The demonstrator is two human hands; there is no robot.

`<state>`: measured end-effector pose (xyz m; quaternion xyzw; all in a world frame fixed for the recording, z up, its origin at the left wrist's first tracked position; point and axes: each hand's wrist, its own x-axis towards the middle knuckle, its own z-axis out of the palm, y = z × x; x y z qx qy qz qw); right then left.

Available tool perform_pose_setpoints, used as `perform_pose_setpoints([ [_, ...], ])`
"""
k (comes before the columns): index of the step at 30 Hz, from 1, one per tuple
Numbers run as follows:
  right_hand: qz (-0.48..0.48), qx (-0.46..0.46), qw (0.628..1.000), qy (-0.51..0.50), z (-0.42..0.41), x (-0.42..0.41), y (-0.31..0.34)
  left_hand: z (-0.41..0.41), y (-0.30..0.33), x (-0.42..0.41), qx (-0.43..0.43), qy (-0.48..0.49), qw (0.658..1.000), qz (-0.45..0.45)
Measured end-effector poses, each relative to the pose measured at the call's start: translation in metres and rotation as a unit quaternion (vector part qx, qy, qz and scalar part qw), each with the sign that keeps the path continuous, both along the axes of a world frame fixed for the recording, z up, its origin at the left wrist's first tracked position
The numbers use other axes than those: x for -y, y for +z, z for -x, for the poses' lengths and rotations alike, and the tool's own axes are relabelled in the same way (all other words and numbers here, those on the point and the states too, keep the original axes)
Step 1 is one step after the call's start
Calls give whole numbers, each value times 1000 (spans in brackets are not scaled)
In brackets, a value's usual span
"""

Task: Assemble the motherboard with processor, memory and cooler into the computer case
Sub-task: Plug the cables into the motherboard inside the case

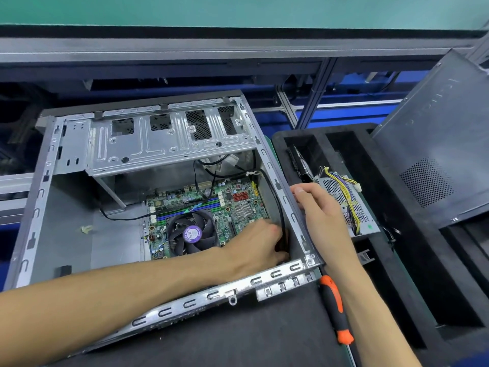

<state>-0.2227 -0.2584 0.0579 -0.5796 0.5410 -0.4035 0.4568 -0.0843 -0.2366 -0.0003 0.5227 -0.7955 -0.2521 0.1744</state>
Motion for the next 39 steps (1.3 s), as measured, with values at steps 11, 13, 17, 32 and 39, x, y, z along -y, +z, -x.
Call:
perform_pose_setpoints([
  [11, 6, -3, 1000, 5, -1, 0, 1, 1, -2, -2, -13, 27, 999, -43],
  [13, 4, -2, 1000, 4, -1, 0, 0, 2, -3, -1, -26, 45, 997, -60],
  [17, 2, -2, 1000, 3, -1, 1, 0, 4, -4, 0, -27, 57, 995, -76],
  [32, -3, -4, 1000, -3, -1, 1, 0, 8, -3, 1, 15, 51, 998, -17],
  [39, -4, -6, 1000, -4, -2, 1, 1, 8, -2, 0, 12, 46, 999, -17],
])
